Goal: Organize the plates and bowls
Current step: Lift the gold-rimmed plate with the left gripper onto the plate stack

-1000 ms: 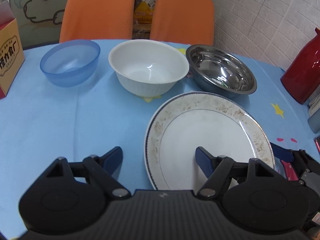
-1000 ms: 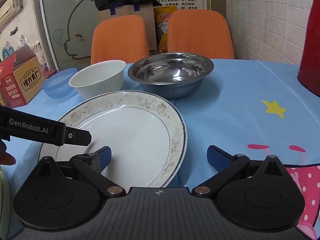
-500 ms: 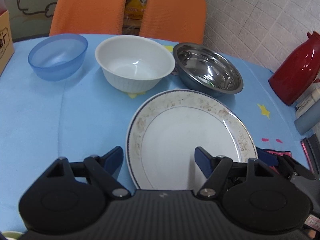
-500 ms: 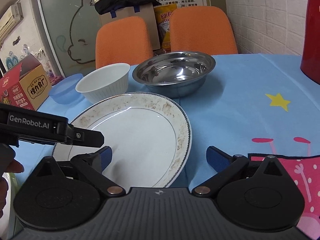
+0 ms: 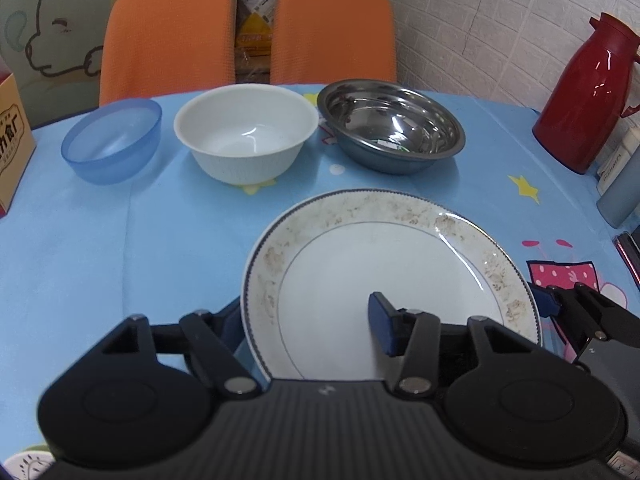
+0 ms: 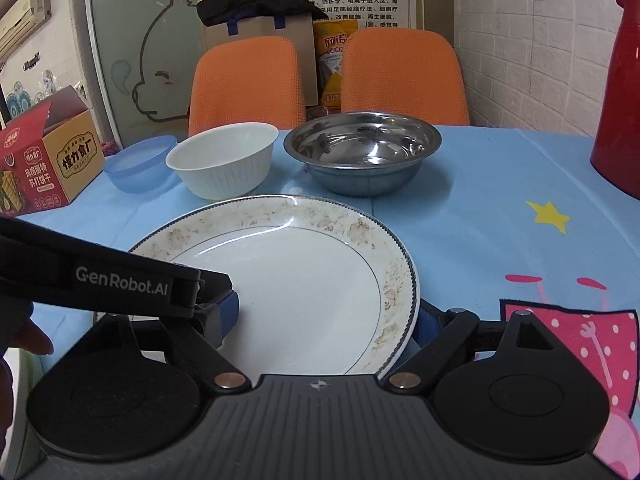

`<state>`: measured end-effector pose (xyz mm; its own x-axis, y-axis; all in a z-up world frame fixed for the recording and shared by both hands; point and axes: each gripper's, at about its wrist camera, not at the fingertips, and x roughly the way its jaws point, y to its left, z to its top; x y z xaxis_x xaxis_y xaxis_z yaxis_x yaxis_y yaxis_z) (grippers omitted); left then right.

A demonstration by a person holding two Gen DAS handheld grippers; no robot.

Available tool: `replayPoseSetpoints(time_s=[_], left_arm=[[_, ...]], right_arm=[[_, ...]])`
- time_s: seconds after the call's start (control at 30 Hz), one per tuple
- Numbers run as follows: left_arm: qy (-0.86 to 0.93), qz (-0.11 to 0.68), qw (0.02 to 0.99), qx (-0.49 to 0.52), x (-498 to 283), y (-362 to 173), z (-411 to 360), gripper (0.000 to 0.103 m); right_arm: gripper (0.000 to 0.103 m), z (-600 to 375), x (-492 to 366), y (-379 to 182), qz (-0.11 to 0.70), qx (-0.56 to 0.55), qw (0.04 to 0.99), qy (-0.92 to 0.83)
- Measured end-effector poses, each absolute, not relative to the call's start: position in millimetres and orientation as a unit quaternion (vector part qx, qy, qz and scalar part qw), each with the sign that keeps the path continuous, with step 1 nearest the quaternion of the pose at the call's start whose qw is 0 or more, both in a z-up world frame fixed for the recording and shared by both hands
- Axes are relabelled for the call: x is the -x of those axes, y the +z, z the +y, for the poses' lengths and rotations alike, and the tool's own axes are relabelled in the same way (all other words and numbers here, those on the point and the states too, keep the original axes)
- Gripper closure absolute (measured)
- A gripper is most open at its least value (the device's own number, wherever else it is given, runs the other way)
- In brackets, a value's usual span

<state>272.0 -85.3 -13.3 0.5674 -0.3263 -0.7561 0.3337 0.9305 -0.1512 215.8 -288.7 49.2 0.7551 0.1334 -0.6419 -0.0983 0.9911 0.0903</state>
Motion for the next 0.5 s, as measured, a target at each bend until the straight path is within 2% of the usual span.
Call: replayPoseSetpoints(time_s=[0.27, 0.5], left_arm=[[-0.191, 0.402, 0.895, 0.001, -227.5, -0.1, -74.8, 0.053], [-0.185, 0.370, 0.910, 0.030, -182.2, 25.4, -33.0, 0.053]], right_arm=[[0.000, -281.7, -173.6, 60.2, 0.324, -0.034, 0.944, 0.056], [0.000, -256.6, -138.7, 86.5, 0.295, -0.028, 0.952, 0.082]])
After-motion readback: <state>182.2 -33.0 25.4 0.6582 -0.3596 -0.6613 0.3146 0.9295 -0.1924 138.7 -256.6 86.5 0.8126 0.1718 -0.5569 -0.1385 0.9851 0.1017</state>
